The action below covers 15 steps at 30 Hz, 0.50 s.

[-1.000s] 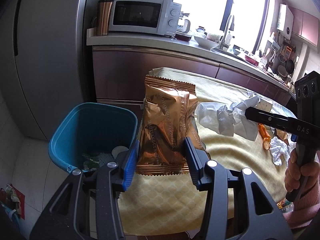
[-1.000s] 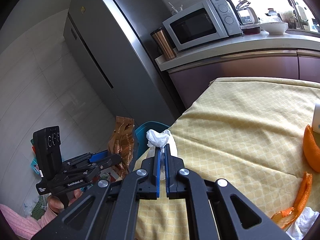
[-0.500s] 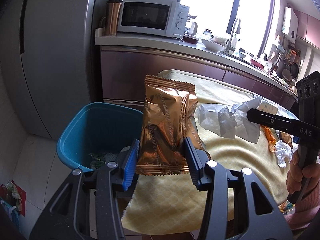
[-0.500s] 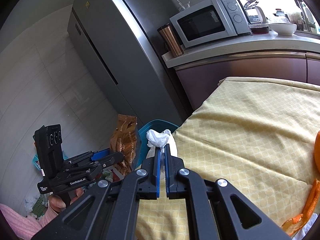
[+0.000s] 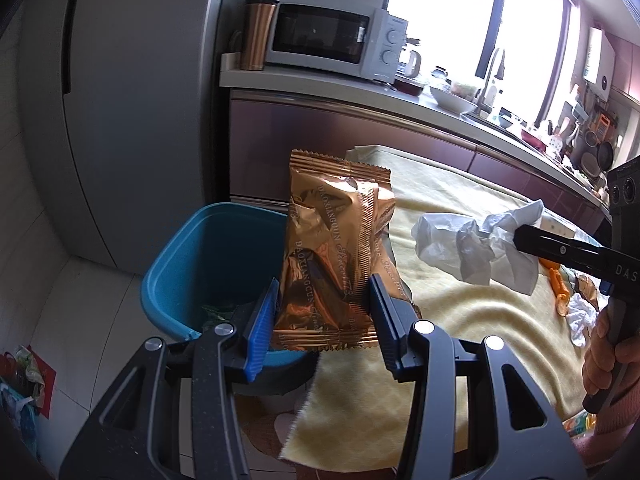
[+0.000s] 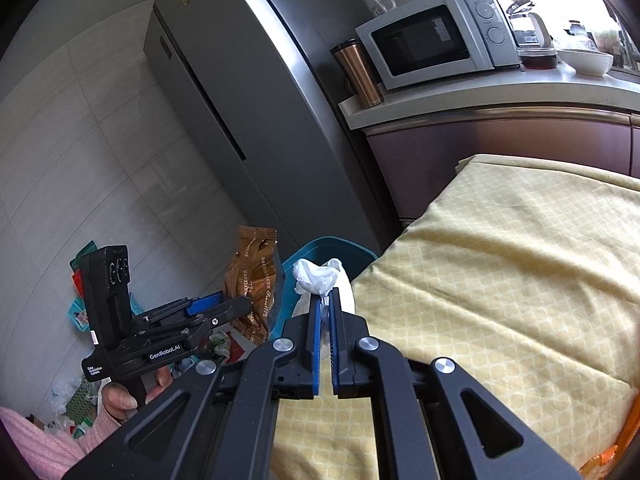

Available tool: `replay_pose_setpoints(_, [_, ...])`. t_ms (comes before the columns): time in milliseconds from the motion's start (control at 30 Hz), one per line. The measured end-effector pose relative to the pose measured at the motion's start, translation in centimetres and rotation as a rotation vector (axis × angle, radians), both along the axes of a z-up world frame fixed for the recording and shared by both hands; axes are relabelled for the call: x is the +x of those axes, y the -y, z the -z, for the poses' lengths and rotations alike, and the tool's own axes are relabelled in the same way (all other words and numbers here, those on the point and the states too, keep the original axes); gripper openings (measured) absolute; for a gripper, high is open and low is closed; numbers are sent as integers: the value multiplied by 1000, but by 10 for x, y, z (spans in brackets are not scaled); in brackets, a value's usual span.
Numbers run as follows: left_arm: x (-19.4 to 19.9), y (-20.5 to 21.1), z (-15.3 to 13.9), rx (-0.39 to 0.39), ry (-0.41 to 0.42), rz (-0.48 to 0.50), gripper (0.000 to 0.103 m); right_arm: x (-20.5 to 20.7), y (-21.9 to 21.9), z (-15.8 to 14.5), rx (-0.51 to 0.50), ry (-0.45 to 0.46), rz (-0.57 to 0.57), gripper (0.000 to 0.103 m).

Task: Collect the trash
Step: 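Carry the held snack wrapper and tissue with both tools over the blue bin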

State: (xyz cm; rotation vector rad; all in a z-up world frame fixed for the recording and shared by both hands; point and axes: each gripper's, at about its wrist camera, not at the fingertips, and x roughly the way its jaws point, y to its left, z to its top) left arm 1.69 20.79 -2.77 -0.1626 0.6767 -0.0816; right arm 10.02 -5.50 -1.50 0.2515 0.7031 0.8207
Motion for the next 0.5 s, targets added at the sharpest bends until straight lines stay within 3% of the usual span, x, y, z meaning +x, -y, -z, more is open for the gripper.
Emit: replay_pose_setpoints(500, [7, -30, 5, 2, -17, -76, 45, 10, -24, -4, -16, 4, -44, 3])
